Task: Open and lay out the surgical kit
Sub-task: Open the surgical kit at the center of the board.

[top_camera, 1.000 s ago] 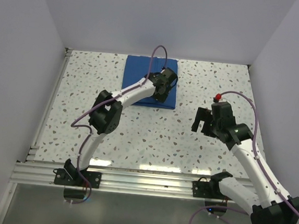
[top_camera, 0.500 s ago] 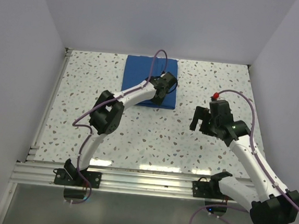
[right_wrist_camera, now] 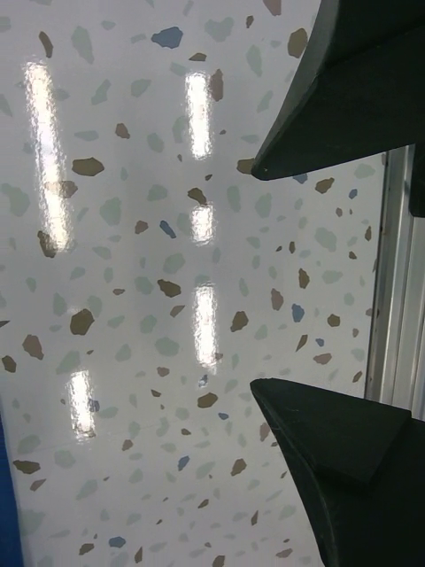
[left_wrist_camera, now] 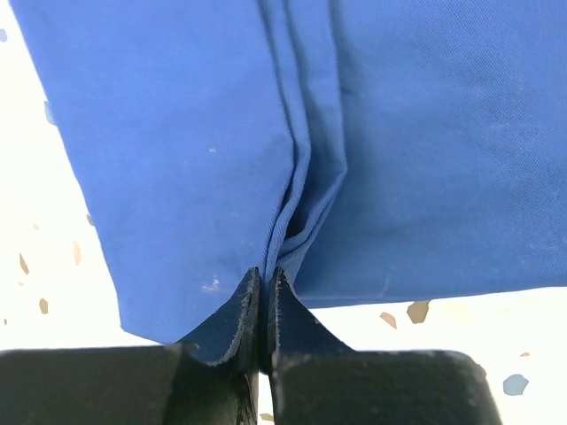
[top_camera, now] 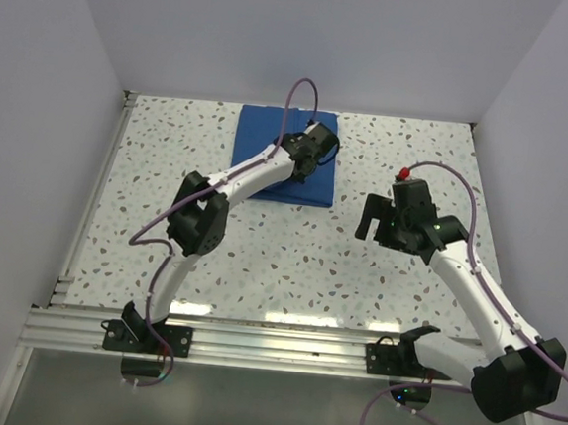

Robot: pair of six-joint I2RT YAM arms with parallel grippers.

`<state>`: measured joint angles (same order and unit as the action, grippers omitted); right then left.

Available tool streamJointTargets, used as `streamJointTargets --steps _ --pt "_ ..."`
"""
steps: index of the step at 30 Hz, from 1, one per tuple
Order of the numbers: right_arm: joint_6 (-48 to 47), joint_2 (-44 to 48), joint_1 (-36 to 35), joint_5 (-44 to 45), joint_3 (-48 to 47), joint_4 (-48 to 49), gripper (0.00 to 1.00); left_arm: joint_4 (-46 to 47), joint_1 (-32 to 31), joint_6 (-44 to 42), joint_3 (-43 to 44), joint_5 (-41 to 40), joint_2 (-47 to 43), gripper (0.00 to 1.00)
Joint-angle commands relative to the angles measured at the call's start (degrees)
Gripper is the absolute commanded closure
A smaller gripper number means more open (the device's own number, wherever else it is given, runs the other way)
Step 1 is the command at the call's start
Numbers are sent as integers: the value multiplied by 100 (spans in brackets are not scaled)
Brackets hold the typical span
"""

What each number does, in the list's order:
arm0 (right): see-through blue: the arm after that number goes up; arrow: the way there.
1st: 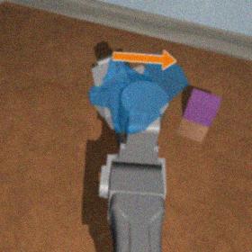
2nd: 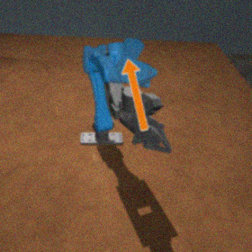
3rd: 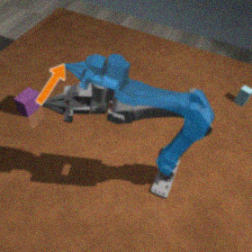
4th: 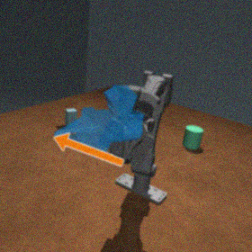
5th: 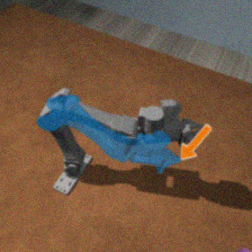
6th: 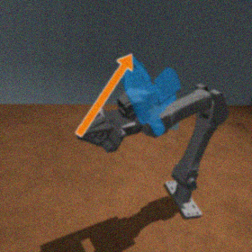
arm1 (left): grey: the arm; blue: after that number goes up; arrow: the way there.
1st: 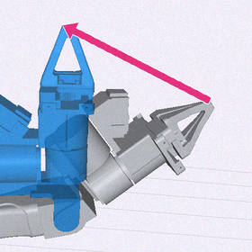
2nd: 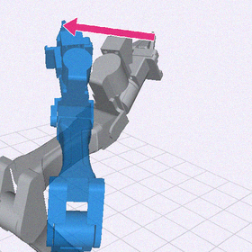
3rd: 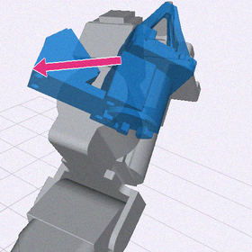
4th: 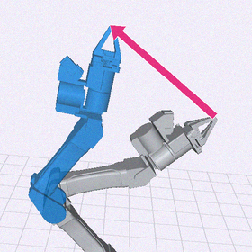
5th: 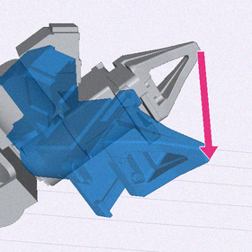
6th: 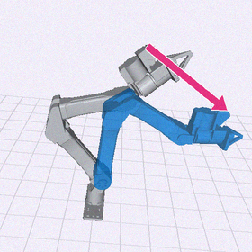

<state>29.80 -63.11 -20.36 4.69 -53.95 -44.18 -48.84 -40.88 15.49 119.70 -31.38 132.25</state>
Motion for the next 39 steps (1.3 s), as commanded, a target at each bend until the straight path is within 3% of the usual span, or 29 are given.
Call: streamJointTargets --steps 1,7,14,17,18,19,20,24,27,34,39 --pt "-97 -175 -29 -266 -483 322 2 41 221 103 256 -185 -691 100" --pt "-291 -1044 -29 -627 -1395 551 2 304 1213 534 -437 158 -1534 100" --pt "-98 -2626 -64 -1066 -2909 314 2 849 2680 772 -2370 307 -2615 100" --pt "-228 -3399 -284 -935 -3734 156 2 911 2980 868 -3091 281 -2888 73" --pt "-299 -3662 -476 -865 -3997 -79 2 1024 3033 903 -3267 290 -2950 56" --pt "-465 -4160 -573 -743 -4635 -256 2 1095 3112 930 -3608 360 -2994 18" --pt "-545 -4487 -670 -663 -5016 -449 2 1148 3139 947 -3742 369 -3029 1" --pt "-695 -5754 -1214 -478 -7123 -1311 2 1175 3192 1009 -4060 439 -3029 1" --pt "-555 -6474 -1470 -478 -7995 -1321 2 1227 3201 983 -4174 553 -3029 1" --pt "-563 -7574 -2015 84 -9035 -1128 2 1447 3201 816 -4332 914 -2959 1" --pt "-581 -8005 -2332 602 -9089 -1145 3 1491 3218 772 -4376 958 -2897 1"
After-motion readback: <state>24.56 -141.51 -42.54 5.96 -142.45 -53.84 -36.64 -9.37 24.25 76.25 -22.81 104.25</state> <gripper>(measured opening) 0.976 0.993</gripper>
